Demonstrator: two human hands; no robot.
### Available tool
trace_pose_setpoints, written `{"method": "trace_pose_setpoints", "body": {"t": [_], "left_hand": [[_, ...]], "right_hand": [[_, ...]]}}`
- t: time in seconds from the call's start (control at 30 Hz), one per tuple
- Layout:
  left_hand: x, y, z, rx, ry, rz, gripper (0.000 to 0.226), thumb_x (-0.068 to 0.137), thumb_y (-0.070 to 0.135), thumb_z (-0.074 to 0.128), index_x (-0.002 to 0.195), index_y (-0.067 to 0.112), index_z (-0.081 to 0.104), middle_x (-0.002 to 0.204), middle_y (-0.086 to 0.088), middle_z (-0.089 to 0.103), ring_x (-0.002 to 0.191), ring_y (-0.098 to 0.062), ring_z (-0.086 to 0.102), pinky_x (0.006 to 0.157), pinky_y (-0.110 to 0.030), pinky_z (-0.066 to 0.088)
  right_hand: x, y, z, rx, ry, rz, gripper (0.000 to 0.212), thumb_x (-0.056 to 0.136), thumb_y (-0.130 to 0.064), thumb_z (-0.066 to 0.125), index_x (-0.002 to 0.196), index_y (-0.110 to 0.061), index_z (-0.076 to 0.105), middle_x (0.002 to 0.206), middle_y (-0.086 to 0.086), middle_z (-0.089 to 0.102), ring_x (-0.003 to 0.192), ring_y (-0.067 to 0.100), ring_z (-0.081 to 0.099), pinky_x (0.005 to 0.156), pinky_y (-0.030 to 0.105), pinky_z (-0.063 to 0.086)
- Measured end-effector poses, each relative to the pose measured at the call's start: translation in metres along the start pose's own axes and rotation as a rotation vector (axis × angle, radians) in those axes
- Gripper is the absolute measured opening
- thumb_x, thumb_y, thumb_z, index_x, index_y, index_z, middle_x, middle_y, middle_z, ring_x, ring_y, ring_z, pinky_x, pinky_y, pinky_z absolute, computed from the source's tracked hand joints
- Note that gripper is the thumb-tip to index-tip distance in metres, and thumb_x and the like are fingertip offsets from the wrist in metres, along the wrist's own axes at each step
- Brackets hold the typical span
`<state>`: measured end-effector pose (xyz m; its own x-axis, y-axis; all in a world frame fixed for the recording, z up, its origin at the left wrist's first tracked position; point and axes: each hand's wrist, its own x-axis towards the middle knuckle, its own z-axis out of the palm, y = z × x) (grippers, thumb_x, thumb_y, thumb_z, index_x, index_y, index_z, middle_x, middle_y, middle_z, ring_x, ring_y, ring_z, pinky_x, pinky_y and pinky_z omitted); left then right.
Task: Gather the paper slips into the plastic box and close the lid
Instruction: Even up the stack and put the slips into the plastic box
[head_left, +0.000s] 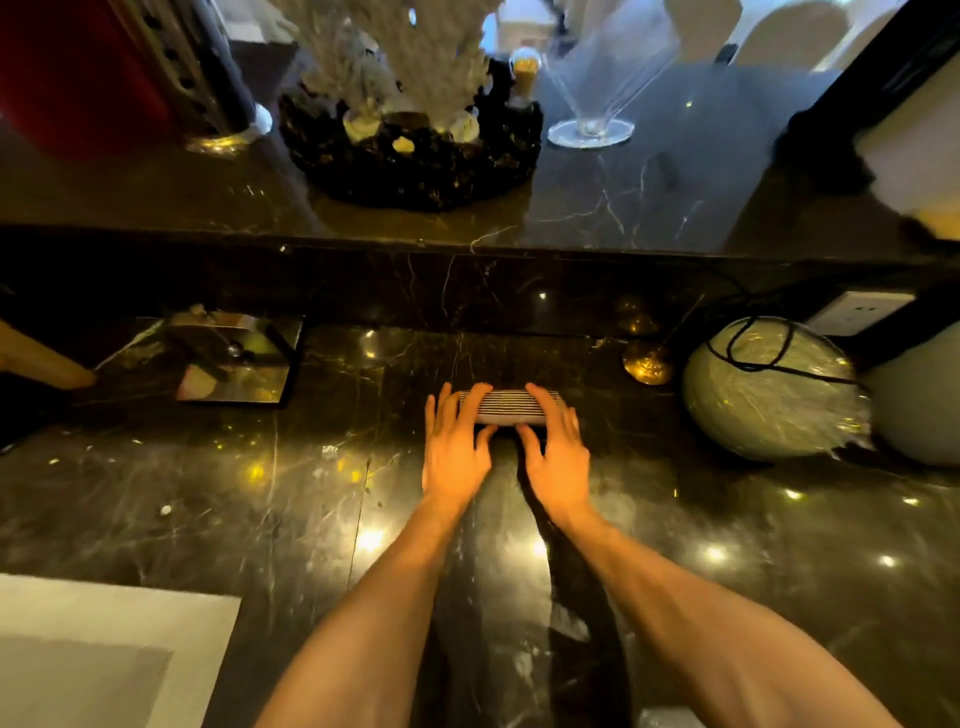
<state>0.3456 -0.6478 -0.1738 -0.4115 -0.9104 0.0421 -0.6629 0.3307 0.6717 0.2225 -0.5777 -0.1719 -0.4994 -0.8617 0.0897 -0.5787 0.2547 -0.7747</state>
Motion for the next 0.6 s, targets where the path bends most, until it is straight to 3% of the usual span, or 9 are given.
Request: {"method": "trace_pose_setpoints", "body": {"t": [0.2,0.3,0.37,0.43,0.5,0.6], "left_hand": [[-0.061,0.003,-0.023,-0.102,-0.038,-0.053,0.053,0.08,0.003,0.068,0.131,0.013,0.058,0.132,-0.016,0.056,0.131,-0.034,0.047,0.111,-0.041,0.036],[-0.108,0.021,-0.03,0.055,-0.108,-0.155,0.055,0.083,0.008,0.066,0.135,0.02,0.051,0.153,-0.016,0.034,0.146,-0.032,0.027,0.116,-0.036,0.029],[-0.128,0.033,-0.044,0.263,-0.148,-0.159,0.058,0.082,0.017,0.068,0.136,0.02,0.046,0.159,-0.018,0.016,0.151,-0.034,0.009,0.121,-0.037,0.016],[-0.14,0.047,-0.066,0.372,-0.209,-0.063,0.06,0.082,0.023,0.066,0.136,0.013,0.043,0.154,-0.017,0.024,0.149,-0.034,0.013,0.123,-0.04,0.004],[-0.156,0.065,-0.09,0.31,-0.299,0.035,0.058,0.086,0.026,0.062,0.137,0.011,0.038,0.141,-0.013,0.044,0.136,-0.03,0.039,0.119,-0.039,0.019],[-0.183,0.09,-0.125,-0.101,-0.258,-0.016,0.058,0.088,0.023,0.063,0.136,0.022,0.032,0.127,-0.005,0.053,0.11,-0.025,0.057,0.091,-0.04,0.05]], "right_hand": [[-0.033,-0.008,-0.04,-0.096,-0.289,0.044,0.048,0.084,-0.028,0.072,0.128,-0.02,0.057,0.125,0.001,0.061,0.118,0.025,0.057,0.096,0.038,0.046],[-0.067,-0.018,-0.058,-0.179,-0.413,0.098,0.052,0.079,-0.029,0.078,0.126,-0.018,0.059,0.121,0.003,0.063,0.115,0.023,0.059,0.094,0.03,0.041],[-0.086,-0.034,-0.069,-0.243,-0.513,0.061,0.057,0.081,-0.03,0.077,0.132,-0.015,0.057,0.13,0.007,0.062,0.122,0.024,0.056,0.1,0.027,0.038],[-0.094,-0.058,-0.083,-0.349,-0.6,-0.05,0.057,0.086,-0.033,0.071,0.137,-0.017,0.053,0.136,0.007,0.058,0.126,0.026,0.054,0.105,0.033,0.039],[-0.1,-0.086,-0.101,-0.502,-0.646,-0.216,0.052,0.088,-0.033,0.065,0.137,-0.024,0.049,0.133,0.004,0.056,0.122,0.028,0.057,0.099,0.041,0.046],[-0.114,-0.127,-0.129,-0.545,-0.591,-0.367,0.056,0.089,-0.03,0.063,0.141,-0.033,0.041,0.134,-0.003,0.054,0.123,0.021,0.056,0.096,0.042,0.049]]}}
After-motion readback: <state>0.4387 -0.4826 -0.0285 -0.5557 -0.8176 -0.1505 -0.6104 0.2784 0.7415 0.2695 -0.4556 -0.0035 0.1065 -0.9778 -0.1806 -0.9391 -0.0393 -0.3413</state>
